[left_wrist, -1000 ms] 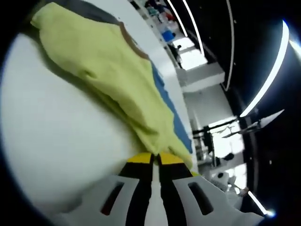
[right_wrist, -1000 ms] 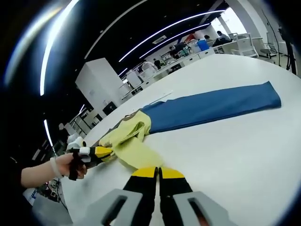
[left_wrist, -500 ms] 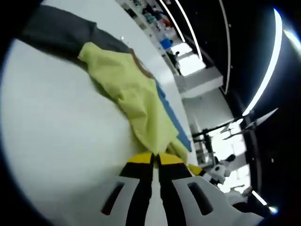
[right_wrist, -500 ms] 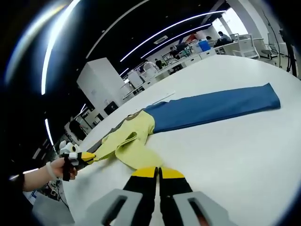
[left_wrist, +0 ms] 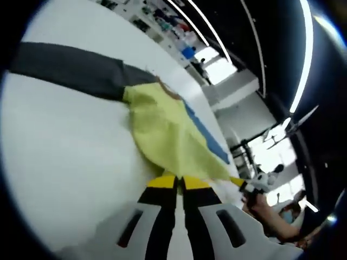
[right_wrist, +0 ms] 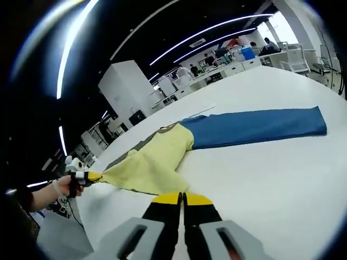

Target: Fold the garment on the visible template until the final outline fits inside the template.

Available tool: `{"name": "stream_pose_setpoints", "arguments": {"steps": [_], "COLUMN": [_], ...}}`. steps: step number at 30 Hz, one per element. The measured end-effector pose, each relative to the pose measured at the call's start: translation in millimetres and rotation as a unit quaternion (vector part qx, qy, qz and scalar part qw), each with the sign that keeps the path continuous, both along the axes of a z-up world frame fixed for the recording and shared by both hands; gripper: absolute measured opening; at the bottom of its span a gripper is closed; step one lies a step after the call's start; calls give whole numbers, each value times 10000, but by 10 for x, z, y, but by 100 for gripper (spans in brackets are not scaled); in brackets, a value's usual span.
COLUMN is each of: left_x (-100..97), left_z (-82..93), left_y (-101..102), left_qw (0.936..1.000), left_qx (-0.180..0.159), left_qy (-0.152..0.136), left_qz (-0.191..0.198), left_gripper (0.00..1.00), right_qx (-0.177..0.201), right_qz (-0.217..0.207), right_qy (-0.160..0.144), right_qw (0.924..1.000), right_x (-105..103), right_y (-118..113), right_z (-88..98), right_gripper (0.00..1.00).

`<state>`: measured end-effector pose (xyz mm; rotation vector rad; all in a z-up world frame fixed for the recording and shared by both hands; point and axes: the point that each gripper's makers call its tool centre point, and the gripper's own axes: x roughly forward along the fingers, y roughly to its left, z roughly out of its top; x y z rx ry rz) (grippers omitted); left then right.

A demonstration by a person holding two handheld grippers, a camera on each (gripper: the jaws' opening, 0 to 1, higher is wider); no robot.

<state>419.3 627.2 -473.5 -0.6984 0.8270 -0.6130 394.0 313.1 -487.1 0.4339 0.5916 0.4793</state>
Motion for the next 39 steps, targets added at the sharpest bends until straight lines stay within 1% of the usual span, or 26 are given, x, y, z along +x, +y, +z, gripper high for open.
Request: {"name": "stream_pose_setpoints", "arguments": {"steps": [3,5,8,10,11,13,14,17,19,21,23,26,28,31,33,35,36,39], "left_x": [-109,-168,-277,-345,-375,-476,-500,-569,-603,-635,-655,-702,-739,-798,-852,-897,-923,-967], "left_z": [-15,-30,-78,-98,-120,-216,-244,-273,-305,-380,-404,-449,-485,-532,-564,-591,-602,-620], "left_y": [163,222,320,349,367,431,453,476,505,595,639,667,679,700,702,704,702,704], "left_qw": [9999,9999,9995,9994,9991,9968,9961,9959,9955,9937,9938,9928,9921,9906,9892,9880,9876,9880], "left_qx": [66,109,281,291,356,735,817,806,824,1003,970,1037,1076,1154,1222,1265,1256,1175], "left_qy": [51,86,141,191,215,257,256,346,399,452,520,560,606,678,728,788,835,905], "left_qz": [58,53,36,15,-1,-206,-219,-230,-237,-231,-166,-190,-215,-268,-360,-411,-443,-419], "left_gripper": [0,0,0,0,0,0,0,0,0,0,0,0,0,0,0,0,0,0], "right_qx": [-66,-127,-192,-238,-239,-226,-221,-297,-339,-317,-259,-315,-281,-272,-245,-221,-213,-167], "right_qz": [143,241,399,506,542,631,715,943,979,1113,1204,1252,1253,1253,1242,1242,1225,1190], "right_qy": [25,43,91,129,149,215,283,406,465,599,767,871,1020,1119,1243,1270,1320,1340], "right_qw": [9999,9996,9990,9983,9981,9975,9968,9943,9935,9915,9894,9878,9865,9854,9841,9838,9834,9837], "right_x": [-80,-136,-219,-270,-286,-327,-366,-461,-493,-577,-662,-745,-787,-829,-865,-893,-912,-938], "right_y": [35,56,102,135,148,180,207,251,254,279,310,318,295,282,260,238,225,212], "right_z": [3,-2,-16,-29,-35,-52,-66,-117,-143,-175,-209,-276,-328,-374,-411,-433,-450,-459], "right_gripper": [0,0,0,0,0,0,0,0,0,0,0,0,0,0,0,0,0,0]}}
